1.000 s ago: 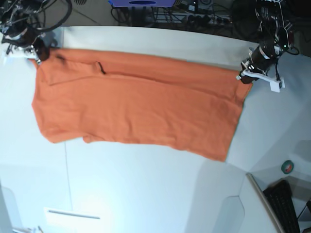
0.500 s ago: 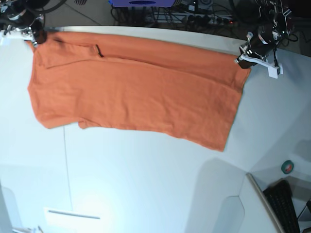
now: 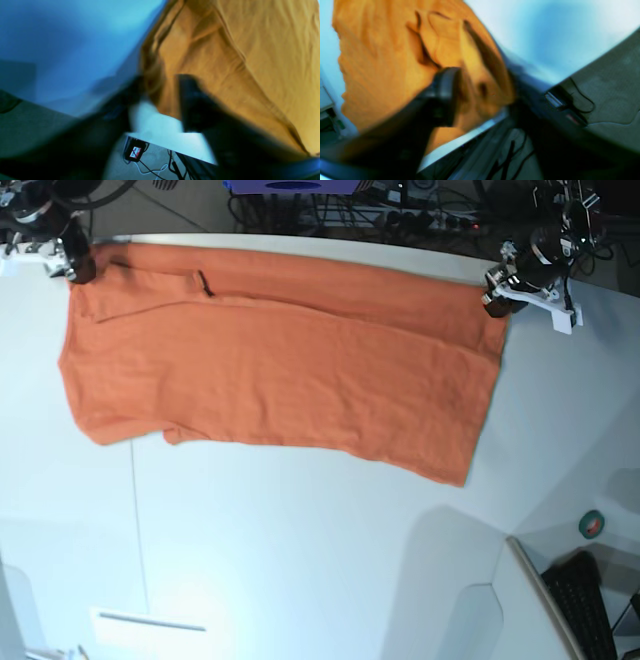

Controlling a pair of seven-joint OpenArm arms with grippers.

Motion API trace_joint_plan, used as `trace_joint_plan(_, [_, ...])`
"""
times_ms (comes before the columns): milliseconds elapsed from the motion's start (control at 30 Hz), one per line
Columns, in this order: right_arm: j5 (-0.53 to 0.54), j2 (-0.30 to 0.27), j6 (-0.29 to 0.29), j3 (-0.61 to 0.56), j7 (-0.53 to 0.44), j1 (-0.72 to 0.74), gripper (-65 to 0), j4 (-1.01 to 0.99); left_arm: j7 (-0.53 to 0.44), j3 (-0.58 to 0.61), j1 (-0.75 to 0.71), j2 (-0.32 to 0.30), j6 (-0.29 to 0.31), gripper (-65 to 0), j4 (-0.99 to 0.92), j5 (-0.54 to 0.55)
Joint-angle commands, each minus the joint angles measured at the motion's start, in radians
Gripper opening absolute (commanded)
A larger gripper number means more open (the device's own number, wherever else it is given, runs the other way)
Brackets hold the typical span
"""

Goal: Layout the t-shirt on the table in an organized manner, then fold the t-shirt properly
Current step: 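Pull the folded shirt toward the robot with both grippers and release, then move both grippers to the shirt's loose long edge and grasp it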

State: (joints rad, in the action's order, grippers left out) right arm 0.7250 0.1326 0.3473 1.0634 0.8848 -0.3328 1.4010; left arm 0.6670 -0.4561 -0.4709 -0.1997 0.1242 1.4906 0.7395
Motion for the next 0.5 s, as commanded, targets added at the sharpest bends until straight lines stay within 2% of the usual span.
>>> trace_joint_plan(0, [0.003, -0.014, -0.003, 0.008, -0.008, -0.015, -31.8, 0.014, -0.014, -0.028, -0.004, -0.014, 0.004, -29.1, 0.017, 0.007])
trace_joint_plan(67, [0.006, -0.014, 0.0, 0.008, -0.008, -0.021, -32.7, 0.014, -0.014, -0.073, -0.002, -0.013, 0.004, -18.4, 0.017, 0.007])
trace_joint_plan(133, [0.003, -0.024, 0.0, 0.01, -0.008, -0.029, -32.7, 0.014, -0.014, -0.123, 0.002, -0.013, 0.004, -12.0, 0.017, 0.007])
trace_joint_plan(267, [0.003, -0.052, 0.0, 0.056, -0.009, -0.029, -32.7, 0.018, -0.014, -0.228, 0.014, -0.022, 0.004, -11.5, 0.017, 0.007])
trace_joint_plan(367, [0.002, -0.101, -0.001, 0.057, -0.011, -0.018, -32.7, 0.021, -0.013, -0.29, 0.039, -0.031, 0.004, -11.5, 0.012, 0.007])
trace_joint_plan(467, [-0.025, -0.166, -0.003, 0.054, -0.039, 0.013, -32.7, 0.024, -0.013, -0.303, 0.067, -0.077, 0.004, -11.7, 0.009, 0.007])
